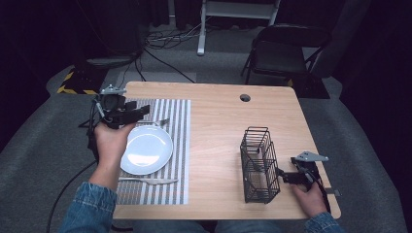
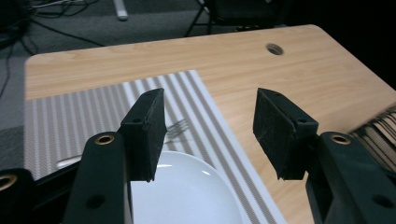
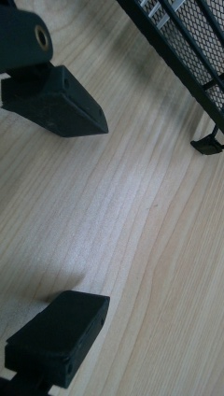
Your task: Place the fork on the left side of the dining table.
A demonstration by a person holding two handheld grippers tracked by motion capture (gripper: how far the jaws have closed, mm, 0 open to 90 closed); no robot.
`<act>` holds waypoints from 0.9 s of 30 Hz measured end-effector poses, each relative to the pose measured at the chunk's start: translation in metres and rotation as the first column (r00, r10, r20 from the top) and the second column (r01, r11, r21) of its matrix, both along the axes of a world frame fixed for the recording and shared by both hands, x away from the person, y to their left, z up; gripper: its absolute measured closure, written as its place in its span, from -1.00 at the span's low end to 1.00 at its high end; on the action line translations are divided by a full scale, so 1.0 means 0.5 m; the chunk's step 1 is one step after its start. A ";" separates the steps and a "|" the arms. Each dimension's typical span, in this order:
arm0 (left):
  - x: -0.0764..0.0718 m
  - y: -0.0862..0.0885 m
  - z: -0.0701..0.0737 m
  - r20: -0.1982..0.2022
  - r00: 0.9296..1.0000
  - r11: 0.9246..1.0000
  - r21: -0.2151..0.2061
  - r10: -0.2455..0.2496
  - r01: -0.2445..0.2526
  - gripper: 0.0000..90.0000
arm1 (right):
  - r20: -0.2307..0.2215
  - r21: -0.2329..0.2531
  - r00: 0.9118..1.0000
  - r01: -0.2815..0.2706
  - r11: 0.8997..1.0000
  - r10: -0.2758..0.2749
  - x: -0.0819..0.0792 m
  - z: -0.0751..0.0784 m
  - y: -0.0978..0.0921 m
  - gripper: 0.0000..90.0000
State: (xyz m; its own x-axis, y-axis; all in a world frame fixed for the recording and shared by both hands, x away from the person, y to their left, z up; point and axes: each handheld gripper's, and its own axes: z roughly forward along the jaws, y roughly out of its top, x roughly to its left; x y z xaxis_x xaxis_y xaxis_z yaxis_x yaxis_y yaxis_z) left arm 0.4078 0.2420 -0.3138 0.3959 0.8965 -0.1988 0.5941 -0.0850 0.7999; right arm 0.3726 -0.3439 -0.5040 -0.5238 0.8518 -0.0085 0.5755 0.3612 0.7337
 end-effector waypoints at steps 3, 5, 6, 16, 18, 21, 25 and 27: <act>-0.020 -0.020 0.006 0.010 0.999 0.999 0.003 -0.044 0.044 -0.02 | 0.000 0.000 1.000 0.000 1.000 0.000 0.000 0.000 0.000 -0.67; -0.034 -0.034 0.008 0.015 0.998 0.998 0.008 -0.067 0.067 -0.02 | 0.000 0.000 1.000 0.000 1.000 0.000 0.000 0.000 0.000 -0.67; -0.041 -0.041 0.008 0.019 0.997 0.997 0.019 -0.078 0.078 -0.03 | 0.000 -0.001 1.000 -0.001 1.000 0.001 0.000 0.000 0.000 -0.67; -0.095 -0.085 -0.008 0.055 0.985 0.987 0.016 -0.163 0.162 -0.04 | 0.000 0.000 1.000 0.000 1.000 0.000 0.000 0.000 0.000 -0.67; -0.105 -0.092 -0.012 0.064 0.982 0.984 0.012 -0.177 0.177 -0.04 | 0.000 0.000 1.000 0.000 1.000 0.000 0.000 0.000 0.000 -0.67; -0.120 -0.102 -0.020 0.079 0.978 0.981 0.001 -0.192 0.193 -0.04 | 0.000 0.000 1.000 0.000 1.000 0.000 0.000 0.000 0.000 -0.67; -0.138 -0.117 -0.033 0.087 0.972 0.975 -0.007 -0.219 0.221 -0.04 | 0.000 0.000 1.000 0.000 1.000 0.000 0.000 0.000 0.000 -0.67; -0.147 -0.124 -0.040 0.091 0.969 0.973 -0.010 -0.230 0.231 -0.04 | 0.000 0.000 1.000 0.000 1.000 0.000 0.000 0.000 0.000 -0.67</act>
State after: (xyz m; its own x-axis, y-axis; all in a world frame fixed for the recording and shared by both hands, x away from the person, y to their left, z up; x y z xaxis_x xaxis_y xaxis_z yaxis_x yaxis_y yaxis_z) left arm 0.3342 0.1799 -0.3337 0.6083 0.7751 -0.1708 0.4873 -0.1948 0.8513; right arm 0.3726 -0.3439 -0.5040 -0.5238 0.8518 -0.0086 0.5756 0.3614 0.7335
